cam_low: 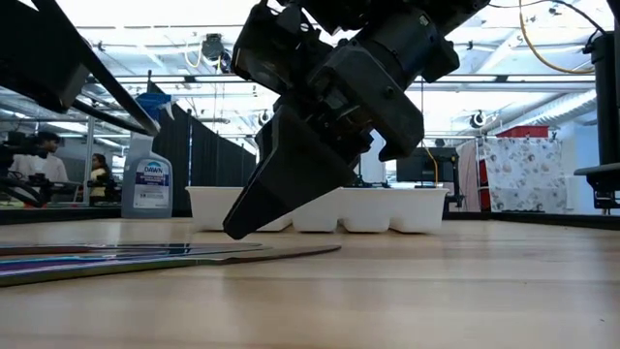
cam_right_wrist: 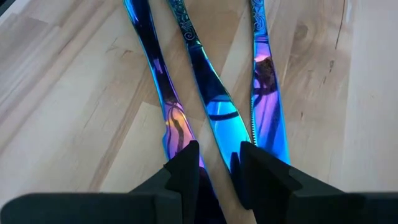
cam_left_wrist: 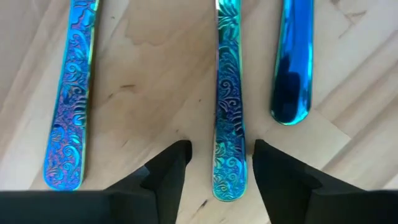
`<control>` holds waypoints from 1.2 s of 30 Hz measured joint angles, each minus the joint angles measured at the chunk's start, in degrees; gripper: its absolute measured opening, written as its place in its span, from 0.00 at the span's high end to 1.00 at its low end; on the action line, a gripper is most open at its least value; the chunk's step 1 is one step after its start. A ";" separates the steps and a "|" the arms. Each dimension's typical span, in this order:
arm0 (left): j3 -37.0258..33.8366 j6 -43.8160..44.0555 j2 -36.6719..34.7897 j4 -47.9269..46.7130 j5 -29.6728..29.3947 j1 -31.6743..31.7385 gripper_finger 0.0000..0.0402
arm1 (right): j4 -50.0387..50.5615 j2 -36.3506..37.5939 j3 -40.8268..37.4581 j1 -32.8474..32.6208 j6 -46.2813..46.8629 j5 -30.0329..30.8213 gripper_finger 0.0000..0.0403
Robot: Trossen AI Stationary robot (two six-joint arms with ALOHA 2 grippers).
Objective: Sort silverware
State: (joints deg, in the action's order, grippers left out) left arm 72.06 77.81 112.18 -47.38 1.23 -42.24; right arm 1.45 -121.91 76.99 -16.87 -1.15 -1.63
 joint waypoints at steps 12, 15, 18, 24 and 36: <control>0.41 -1.89 0.04 -1.85 -0.70 0.61 0.92 | -1.37 0.02 0.00 0.00 0.68 -0.02 0.75; 0.41 -2.07 0.04 -1.85 -0.85 0.64 0.94 | -1.60 0.02 0.00 0.00 0.68 -0.02 0.75; 0.40 -2.04 0.04 -1.81 -0.80 0.64 0.95 | -1.70 0.02 0.00 0.00 0.69 -0.02 0.75; 1.47 -2.08 0.22 -1.95 -0.67 0.64 0.95 | -2.15 0.02 0.00 0.00 0.72 -0.02 0.75; 3.51 -2.07 0.37 -3.12 -0.24 0.64 0.95 | -2.60 0.02 0.00 -0.01 1.98 -0.04 0.75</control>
State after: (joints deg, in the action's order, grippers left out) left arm 75.56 75.75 112.55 -50.50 0.99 -41.60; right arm -1.15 -121.88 76.99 -16.87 0.83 -1.67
